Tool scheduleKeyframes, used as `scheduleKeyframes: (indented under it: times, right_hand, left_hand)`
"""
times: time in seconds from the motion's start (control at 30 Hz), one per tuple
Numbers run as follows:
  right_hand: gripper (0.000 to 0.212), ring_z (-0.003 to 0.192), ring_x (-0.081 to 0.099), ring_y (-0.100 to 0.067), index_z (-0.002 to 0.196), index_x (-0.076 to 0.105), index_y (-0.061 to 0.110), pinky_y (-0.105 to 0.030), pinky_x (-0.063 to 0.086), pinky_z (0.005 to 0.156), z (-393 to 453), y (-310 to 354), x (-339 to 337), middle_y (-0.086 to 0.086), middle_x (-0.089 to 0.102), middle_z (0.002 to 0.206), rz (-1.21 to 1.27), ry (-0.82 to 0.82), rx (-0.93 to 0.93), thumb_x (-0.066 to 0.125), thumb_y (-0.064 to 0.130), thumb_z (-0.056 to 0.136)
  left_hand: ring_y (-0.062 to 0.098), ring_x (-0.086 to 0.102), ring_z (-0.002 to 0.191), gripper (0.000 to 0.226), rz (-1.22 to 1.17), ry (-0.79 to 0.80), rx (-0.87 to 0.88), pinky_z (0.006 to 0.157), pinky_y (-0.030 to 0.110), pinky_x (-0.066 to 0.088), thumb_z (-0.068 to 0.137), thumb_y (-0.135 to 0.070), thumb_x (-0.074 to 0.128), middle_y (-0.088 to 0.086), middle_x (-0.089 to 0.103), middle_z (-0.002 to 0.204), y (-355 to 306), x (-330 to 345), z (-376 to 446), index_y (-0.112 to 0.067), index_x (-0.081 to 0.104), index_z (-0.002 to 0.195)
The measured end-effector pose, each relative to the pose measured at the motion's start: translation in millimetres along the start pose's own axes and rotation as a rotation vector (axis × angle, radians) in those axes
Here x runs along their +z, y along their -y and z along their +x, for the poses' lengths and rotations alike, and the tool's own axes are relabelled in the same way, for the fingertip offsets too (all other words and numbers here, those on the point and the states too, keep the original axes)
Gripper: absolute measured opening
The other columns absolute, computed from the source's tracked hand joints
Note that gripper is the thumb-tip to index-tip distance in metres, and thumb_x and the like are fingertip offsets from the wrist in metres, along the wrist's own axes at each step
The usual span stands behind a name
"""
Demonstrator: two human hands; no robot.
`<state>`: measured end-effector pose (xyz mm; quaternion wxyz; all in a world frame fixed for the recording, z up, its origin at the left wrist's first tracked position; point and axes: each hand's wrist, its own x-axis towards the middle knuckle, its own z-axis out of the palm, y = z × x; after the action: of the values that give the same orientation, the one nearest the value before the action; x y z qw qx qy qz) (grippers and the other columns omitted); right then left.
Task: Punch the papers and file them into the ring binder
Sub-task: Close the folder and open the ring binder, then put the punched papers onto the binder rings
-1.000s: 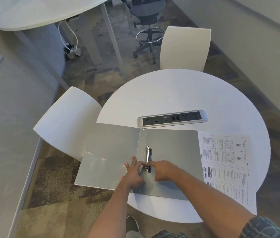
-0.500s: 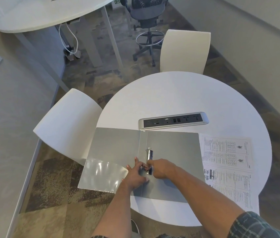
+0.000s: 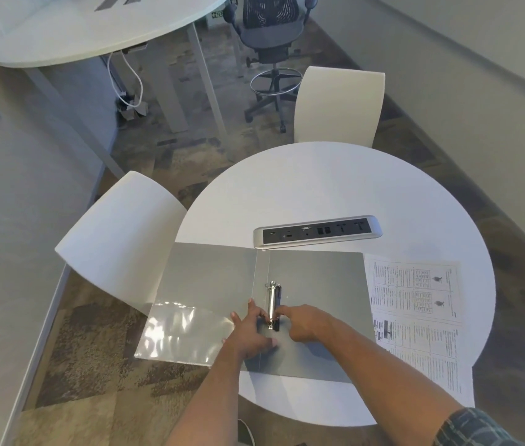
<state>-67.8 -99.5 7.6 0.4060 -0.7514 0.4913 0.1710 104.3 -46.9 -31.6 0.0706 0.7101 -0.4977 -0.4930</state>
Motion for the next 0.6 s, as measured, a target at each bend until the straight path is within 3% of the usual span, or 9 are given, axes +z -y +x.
scheduleKeyframes:
  times: [0.07,0.13,0.23,0.3,0.4,0.47,0.6]
  right_hand:
    - [0.071,0.116,0.06,-0.031,0.151,0.039,0.039,-0.031,0.044,0.083,-4,-9,-1,-0.014,0.063,0.132,0.018,-0.002,-0.02,0.053,0.004,0.091]
    - [0.075,0.119,0.059,-0.03,0.154,0.035,0.042,-0.03,0.043,0.088,-15,-25,0,-0.012,0.063,0.135,0.049,-0.03,-0.055,0.056,0.008,0.091]
    - [0.068,0.127,0.059,-0.023,0.15,0.041,0.045,-0.035,0.047,0.103,-36,-60,4,-0.005,0.062,0.141,0.158,-0.189,-0.032,0.058,0.016,0.092]
    - [0.058,0.129,0.058,-0.019,0.144,0.049,0.044,-0.034,0.046,0.105,-52,-89,8,0.004,0.061,0.143,0.218,-0.373,0.053,0.058,0.019,0.092]
    - [0.044,0.125,0.06,-0.021,0.137,0.059,0.035,-0.036,0.047,0.103,-78,-129,11,0.007,0.063,0.14,0.26,-0.652,0.259,0.058,0.021,0.095]
    - [0.04,0.122,0.061,-0.025,0.134,0.062,0.028,-0.042,0.047,0.103,-94,-154,13,0.001,0.064,0.137,0.26,-0.821,0.408,0.064,0.022,0.094]
    - [0.058,0.121,0.057,-0.032,0.135,0.055,0.019,-0.05,0.044,0.104,-115,-189,26,-0.009,0.06,0.135,0.267,-0.981,0.768,0.075,0.039,0.084]
  left_hand:
    - [0.03,-0.023,0.153,0.061,0.084,-0.02,-0.033,0.115,0.071,0.007,0.069,-0.042,0.084,-0.008,-0.005,0.169,-3,6,-7,-0.045,0.039,0.11]
    - [0.029,-0.017,0.155,0.089,0.171,-0.085,-0.073,0.114,0.074,0.007,0.066,-0.052,0.084,-0.002,-0.002,0.168,-9,15,-14,-0.04,0.029,0.136]
    - [0.038,-0.012,0.155,0.117,0.409,-0.235,-0.068,0.118,0.07,0.008,0.069,-0.071,0.072,0.004,-0.019,0.169,-25,33,-24,-0.028,0.009,0.157]
    - [0.042,-0.013,0.154,0.112,0.583,-0.311,0.033,0.12,0.065,0.002,0.077,-0.073,0.061,0.01,-0.023,0.167,-35,49,-31,-0.023,0.005,0.16]
    - [0.037,-0.015,0.155,0.094,0.734,-0.334,0.299,0.123,0.058,-0.001,0.087,-0.059,0.057,0.012,-0.026,0.165,-43,73,-34,-0.018,0.014,0.16]
    - [0.033,-0.011,0.156,0.09,0.759,-0.256,0.412,0.126,0.049,-0.002,0.09,-0.049,0.06,0.006,-0.024,0.164,-47,88,-32,-0.017,0.014,0.16]
    - [0.028,-0.009,0.157,0.093,0.766,-0.068,0.392,0.125,0.04,-0.002,0.095,-0.045,0.058,0.007,-0.016,0.169,-58,110,-28,-0.017,0.0,0.162]
